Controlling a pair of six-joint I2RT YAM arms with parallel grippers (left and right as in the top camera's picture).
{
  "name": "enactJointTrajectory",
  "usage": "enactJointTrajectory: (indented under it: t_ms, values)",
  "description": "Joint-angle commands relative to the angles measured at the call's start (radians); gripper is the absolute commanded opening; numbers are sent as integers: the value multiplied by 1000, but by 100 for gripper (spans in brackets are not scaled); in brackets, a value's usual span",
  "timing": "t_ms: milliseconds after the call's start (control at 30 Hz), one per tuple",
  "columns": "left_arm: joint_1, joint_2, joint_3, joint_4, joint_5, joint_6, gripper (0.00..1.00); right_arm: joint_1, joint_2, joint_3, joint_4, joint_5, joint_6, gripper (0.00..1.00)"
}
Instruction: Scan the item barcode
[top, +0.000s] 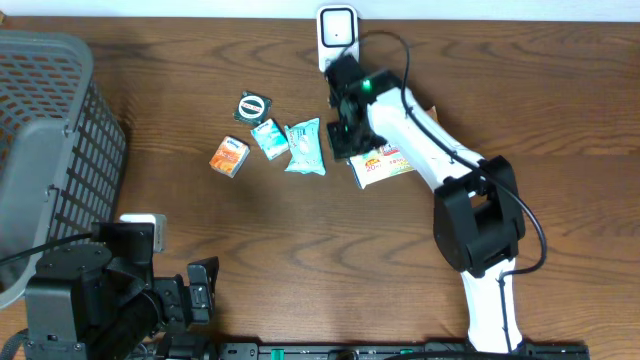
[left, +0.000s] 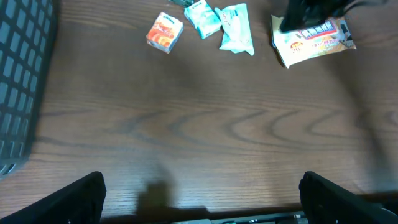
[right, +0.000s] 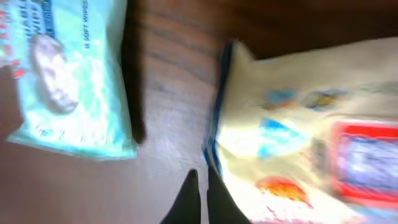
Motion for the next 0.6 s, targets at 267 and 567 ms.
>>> enactJointTrajectory:
  t_ms: [267,567]
  values:
    - [0,2,3,-1,-9,-8,98,-107,2,85,-184,315,-16,1]
    - [0,2,3,-1,-9,-8,98,-243,3,-209,139,187,-35,1]
